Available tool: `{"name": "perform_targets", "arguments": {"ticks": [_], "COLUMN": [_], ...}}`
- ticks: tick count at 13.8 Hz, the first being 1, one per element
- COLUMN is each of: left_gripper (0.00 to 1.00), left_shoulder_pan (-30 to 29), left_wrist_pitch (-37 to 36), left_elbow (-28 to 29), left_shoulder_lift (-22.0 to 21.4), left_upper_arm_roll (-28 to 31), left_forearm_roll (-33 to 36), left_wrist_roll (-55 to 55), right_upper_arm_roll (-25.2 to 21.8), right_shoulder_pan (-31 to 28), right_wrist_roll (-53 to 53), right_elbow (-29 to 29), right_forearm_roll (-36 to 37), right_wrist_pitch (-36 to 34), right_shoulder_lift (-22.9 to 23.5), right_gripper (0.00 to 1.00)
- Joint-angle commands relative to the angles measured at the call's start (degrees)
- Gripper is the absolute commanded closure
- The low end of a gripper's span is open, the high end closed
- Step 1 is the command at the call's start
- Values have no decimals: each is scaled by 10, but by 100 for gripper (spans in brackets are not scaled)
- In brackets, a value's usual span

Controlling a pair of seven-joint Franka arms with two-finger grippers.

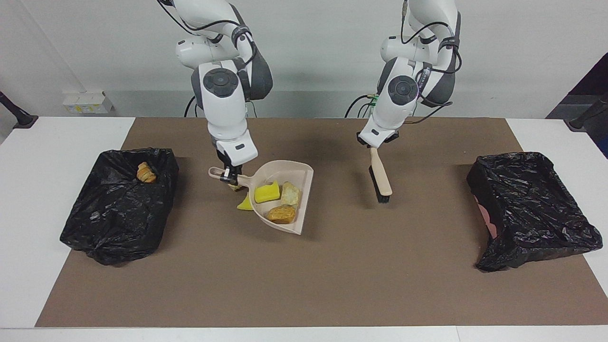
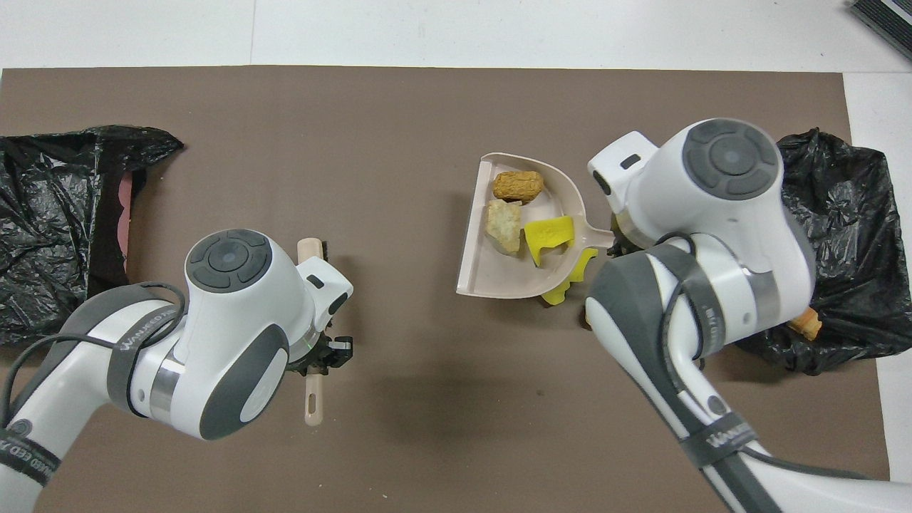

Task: Sweep and dump trash in bin
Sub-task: 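Carry the loaded dustpan with the right gripper to the nearer trash bag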

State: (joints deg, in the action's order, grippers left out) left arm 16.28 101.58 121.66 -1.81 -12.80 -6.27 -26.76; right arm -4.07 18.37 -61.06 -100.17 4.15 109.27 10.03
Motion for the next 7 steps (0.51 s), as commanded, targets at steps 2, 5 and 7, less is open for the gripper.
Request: {"name": "perform_targets", "arguments": {"ticks": [2,5,7], "left_gripper": [100,100,100], "left_shoulder_pan": [38,39,45], "left_wrist_pitch": [-2,-3,-1], "left_elbow": [31,42,76], "left_shoulder_lift": [-39,-51,-83], "left_upper_arm_roll": [-31,-60,-84], "left_forearm_roll": [9,-11,-57], "left_wrist_roll": [-76,-77,-91], "right_upper_arm_roll": [2,2,-1], "right_shoulder_pan": [-78,-147,-187], "right_wrist_roll": [-80,-149,-192], "right_elbow": [43,49,50], "right_forearm_roll": [-24,-32,-29], "right_wrist_pitch": [-20,-21,-21], "right_shoulder_lift": [-4,-4,-5], "right_gripper": [100,100,100]}}
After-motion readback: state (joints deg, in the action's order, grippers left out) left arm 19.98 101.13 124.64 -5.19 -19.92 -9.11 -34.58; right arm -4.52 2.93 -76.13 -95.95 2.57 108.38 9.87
